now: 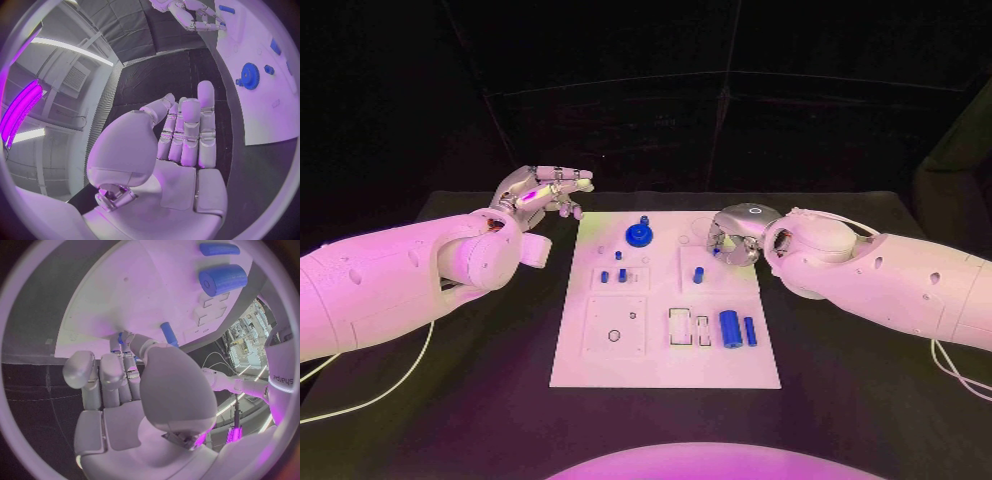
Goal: Assemble the parts on the task board
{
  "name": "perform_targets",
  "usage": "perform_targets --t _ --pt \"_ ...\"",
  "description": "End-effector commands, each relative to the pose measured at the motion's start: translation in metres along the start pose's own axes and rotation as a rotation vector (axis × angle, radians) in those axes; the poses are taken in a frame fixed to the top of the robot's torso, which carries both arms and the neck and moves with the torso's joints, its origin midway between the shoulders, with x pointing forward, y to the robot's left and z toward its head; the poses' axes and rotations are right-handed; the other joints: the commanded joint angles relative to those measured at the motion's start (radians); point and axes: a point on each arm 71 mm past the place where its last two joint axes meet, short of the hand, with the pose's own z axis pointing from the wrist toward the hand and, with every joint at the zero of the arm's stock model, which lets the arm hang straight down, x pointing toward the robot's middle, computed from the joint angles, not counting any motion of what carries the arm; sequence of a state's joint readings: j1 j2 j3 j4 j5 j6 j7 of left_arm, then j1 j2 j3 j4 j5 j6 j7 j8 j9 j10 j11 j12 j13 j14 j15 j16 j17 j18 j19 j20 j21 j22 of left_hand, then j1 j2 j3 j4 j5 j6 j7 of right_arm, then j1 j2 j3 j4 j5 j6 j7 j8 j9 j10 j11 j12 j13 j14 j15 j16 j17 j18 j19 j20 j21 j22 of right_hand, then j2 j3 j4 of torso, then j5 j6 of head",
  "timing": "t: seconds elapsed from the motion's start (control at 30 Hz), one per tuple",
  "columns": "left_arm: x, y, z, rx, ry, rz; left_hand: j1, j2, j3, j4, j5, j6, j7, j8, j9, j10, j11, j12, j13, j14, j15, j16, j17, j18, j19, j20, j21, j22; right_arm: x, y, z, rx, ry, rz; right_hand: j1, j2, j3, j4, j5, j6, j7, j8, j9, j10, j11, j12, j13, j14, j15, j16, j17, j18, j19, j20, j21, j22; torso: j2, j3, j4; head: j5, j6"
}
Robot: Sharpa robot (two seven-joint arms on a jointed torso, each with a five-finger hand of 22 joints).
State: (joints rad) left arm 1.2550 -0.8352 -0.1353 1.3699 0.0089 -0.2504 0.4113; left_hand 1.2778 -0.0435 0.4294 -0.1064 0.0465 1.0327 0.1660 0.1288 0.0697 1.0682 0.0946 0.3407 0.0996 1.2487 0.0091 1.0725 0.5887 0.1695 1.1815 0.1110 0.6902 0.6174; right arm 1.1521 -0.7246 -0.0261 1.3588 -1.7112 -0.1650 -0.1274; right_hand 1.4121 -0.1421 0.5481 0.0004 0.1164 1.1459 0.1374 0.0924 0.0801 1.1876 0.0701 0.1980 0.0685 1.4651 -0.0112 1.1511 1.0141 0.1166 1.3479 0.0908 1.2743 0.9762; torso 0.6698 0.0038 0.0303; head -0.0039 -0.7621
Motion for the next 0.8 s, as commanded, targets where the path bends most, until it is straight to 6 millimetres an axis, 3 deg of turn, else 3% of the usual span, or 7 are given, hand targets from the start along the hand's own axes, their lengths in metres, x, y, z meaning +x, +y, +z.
perform_targets --t 0.03,0.23,0.8 --pt "0.001 -0.002 0.001 0.011 0.011 -0.011 0.014 0.000 0.002 -0.006 0.004 -0.006 0.002 0.006 -0.001 -0.011 0.000 0.004 0.001 -0.008 0.001 -0.005 -0.004 0.014 -0.005 0.000 -0.003 -0.001 0.004 0.001 0.000 0.011 0.015 0.007 0.005 0.022 0.008 -0.006 -0.009 0.019 -0.006 0.010 0.005 0.025 -0.011 0.013 0.008 0.022 -0.012 0.013 0.013 -0.012 0.013 -0.003 0.015 0.027 0.000 0.0000 0.0016 0.000 -0.002" --pt "0.000 -0.001 0.001 0.008 0.010 -0.010 0.020 0.000 0.003 -0.011 0.004 -0.005 0.002 0.007 -0.001 -0.012 0.000 0.008 0.002 -0.009 0.001 -0.006 -0.007 0.014 -0.005 0.000 -0.005 -0.002 0.001 0.001 0.000 0.029 -0.024 -0.007 0.011 0.042 0.032 -0.029 -0.044 0.042 -0.015 0.016 0.012 0.054 -0.021 0.023 0.015 0.027 -0.022 0.032 0.031 -0.021 0.032 -0.015 0.045 0.077 0.000 -0.0001 0.0015 0.000 -0.004" --pt "-0.007 -0.002 0.001 0.014 -0.002 -0.005 0.052 0.008 0.023 -0.038 0.004 -0.005 0.005 0.013 -0.001 -0.017 0.000 0.022 0.002 -0.013 -0.001 -0.008 -0.017 0.014 -0.003 -0.004 -0.004 -0.002 -0.010 0.008 -0.015 -0.002 -0.155 0.022 0.004 0.032 0.049 -0.049 -0.048 0.033 -0.010 0.006 0.011 0.045 -0.017 0.014 0.015 0.023 -0.019 0.022 0.013 -0.022 0.031 -0.016 0.048 0.080 -0.003 -0.0005 0.0000 -0.001 0.001"
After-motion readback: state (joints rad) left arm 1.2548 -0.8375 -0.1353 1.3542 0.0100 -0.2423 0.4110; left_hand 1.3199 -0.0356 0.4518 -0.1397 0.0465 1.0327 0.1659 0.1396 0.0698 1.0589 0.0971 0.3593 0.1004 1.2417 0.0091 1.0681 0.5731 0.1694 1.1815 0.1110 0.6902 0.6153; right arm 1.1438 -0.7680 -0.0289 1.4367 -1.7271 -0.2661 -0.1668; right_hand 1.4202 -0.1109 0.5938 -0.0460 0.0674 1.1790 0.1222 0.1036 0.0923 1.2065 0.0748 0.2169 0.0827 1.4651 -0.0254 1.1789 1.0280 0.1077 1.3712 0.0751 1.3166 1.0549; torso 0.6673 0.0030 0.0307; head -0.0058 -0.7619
